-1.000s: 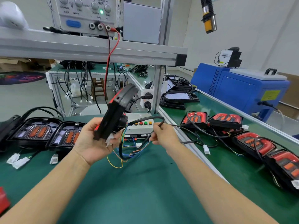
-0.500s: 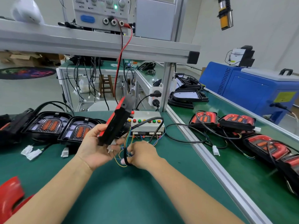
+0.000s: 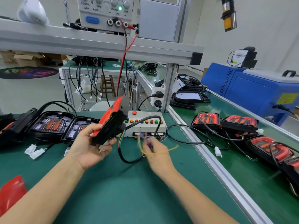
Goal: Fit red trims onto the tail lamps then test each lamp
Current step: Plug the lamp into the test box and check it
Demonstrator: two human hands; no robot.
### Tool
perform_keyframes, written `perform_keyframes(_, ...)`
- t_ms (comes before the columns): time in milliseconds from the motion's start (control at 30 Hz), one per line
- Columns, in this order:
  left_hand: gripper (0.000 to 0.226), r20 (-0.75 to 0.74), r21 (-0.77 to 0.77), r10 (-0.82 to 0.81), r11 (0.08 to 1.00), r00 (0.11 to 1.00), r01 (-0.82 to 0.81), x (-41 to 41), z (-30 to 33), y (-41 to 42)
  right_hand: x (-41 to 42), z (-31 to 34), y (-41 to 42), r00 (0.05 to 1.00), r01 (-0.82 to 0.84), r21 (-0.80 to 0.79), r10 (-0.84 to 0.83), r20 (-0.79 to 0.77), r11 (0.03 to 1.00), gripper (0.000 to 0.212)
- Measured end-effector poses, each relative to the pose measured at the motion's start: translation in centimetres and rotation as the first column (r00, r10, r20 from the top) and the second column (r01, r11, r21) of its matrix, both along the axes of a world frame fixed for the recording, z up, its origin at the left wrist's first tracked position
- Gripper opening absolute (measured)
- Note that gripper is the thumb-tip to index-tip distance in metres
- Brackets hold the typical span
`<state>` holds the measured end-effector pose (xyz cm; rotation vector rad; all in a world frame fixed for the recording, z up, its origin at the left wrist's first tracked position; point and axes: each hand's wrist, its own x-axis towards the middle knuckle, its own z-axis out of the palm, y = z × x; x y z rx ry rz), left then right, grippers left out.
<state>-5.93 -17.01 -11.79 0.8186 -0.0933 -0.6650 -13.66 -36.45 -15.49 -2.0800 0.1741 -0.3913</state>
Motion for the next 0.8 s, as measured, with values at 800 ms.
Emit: perform_keyframes(800, 0.024, 0.059, 0.039, 0.202, 0.978, 0.978, -0.205, 1.2, 1.7, 2.0, -3.9, 1.1, -12.3, 0.937, -0.330, -0.824, 0.057, -0.344, 0.460, 0.079)
